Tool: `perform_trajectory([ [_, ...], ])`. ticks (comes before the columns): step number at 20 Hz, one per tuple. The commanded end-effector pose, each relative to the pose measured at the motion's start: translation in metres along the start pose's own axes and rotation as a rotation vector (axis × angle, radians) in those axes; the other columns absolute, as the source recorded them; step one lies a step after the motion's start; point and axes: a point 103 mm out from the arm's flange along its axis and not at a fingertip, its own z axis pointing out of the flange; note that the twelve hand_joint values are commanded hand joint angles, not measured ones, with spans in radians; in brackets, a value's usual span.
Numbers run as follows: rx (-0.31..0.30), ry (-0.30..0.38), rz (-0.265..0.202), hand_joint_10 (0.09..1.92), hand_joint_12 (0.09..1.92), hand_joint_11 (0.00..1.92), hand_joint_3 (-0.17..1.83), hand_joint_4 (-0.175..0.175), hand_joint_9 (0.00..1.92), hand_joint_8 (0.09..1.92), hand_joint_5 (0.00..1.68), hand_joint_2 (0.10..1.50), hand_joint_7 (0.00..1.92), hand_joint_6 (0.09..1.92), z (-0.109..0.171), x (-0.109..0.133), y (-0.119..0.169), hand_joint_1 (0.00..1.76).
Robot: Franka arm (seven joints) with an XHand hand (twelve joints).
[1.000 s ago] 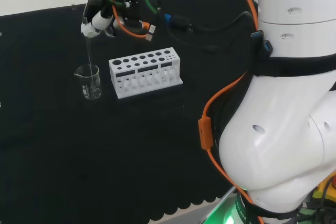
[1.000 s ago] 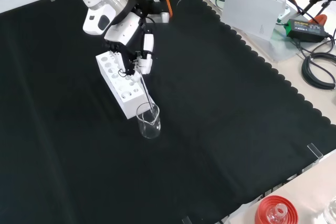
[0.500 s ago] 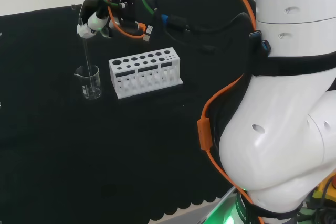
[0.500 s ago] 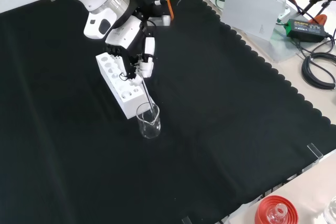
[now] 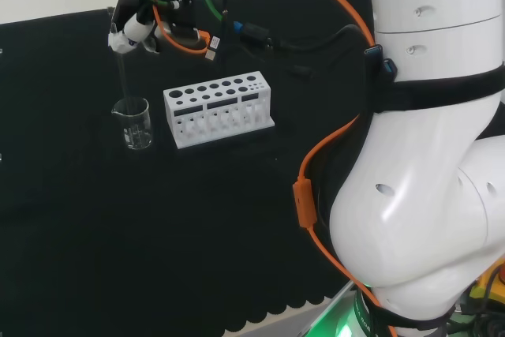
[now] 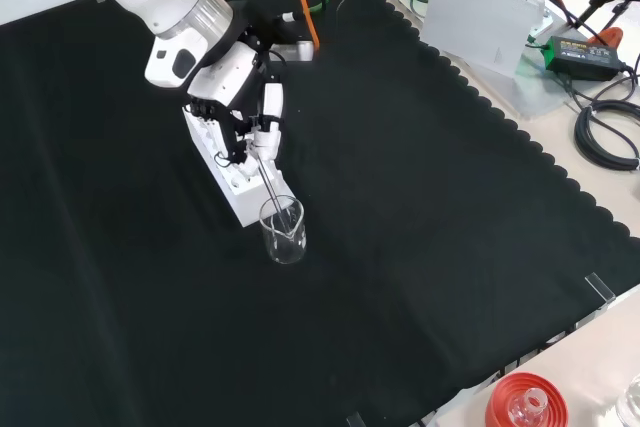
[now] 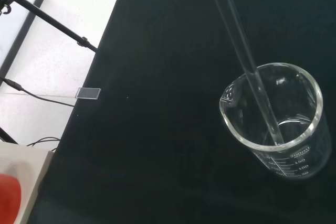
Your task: Stir in the beaker to the left of the white test tube rack with the glass rod.
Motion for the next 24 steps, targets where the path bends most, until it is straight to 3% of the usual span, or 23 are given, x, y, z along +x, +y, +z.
perform_trajectory([
  [1, 0.011, 0.000, 0.012, 0.61, 0.78, 1.60, -0.17, -0.175, 1.74, 0.94, 1.12, 1.12, 1.21, 0.51, 0.001, 0.000, 0.003, 1.31],
  [13, -0.018, 0.014, 0.042, 0.61, 0.78, 1.60, -0.17, -0.175, 1.74, 0.94, 1.12, 1.12, 1.21, 0.51, -0.013, -0.028, -0.016, 1.31],
  [24, -0.037, 0.005, 0.044, 0.61, 0.78, 1.60, -0.17, -0.175, 1.74, 0.94, 1.12, 1.12, 1.21, 0.51, -0.015, -0.030, -0.027, 1.31],
])
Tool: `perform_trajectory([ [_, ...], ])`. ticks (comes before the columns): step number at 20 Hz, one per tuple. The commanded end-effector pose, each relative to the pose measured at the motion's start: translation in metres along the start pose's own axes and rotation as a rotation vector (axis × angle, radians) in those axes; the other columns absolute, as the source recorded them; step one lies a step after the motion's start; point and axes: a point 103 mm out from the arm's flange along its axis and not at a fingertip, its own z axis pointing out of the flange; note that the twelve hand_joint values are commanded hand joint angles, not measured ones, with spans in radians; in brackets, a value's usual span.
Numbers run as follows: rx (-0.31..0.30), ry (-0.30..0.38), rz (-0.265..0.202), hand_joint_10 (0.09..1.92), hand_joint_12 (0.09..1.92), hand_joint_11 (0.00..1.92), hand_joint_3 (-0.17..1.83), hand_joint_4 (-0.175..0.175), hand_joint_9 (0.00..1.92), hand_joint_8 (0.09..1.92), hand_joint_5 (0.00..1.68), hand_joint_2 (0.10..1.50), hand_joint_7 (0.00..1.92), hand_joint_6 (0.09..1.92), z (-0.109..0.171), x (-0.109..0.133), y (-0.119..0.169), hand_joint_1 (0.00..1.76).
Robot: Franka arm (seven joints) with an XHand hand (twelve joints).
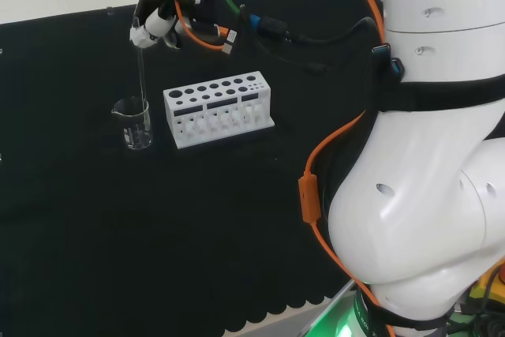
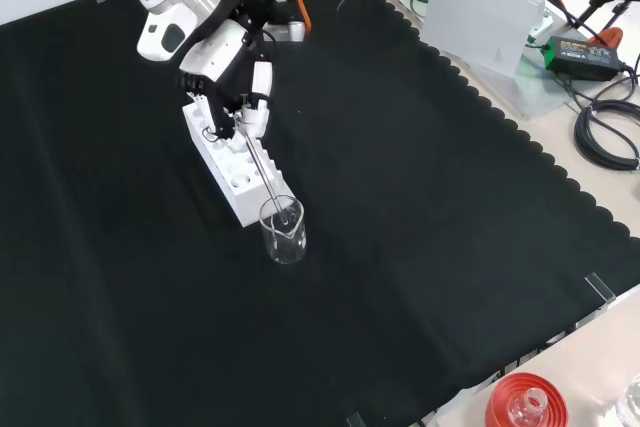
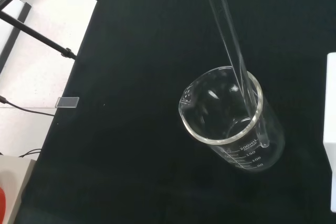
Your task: Stir in the beaker to the left of the white test tube rack with the glass rod.
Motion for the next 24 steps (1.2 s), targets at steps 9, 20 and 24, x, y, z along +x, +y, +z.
perform_trajectory([
  [9, -0.017, -0.006, -0.017, 0.62, 0.78, 1.60, -0.17, -0.175, 1.74, 0.94, 1.12, 1.12, 1.21, 0.51, -0.006, 0.013, -0.010, 1.31],
  [20, -0.014, -0.011, -0.024, 0.62, 0.78, 1.60, -0.17, -0.175, 1.74, 0.94, 1.12, 1.12, 1.21, 0.51, -0.004, 0.022, -0.008, 1.31],
  [24, -0.015, -0.012, -0.025, 0.62, 0.78, 1.60, -0.17, -0.175, 1.74, 0.94, 1.12, 1.12, 1.21, 0.51, -0.004, 0.022, -0.008, 1.31],
])
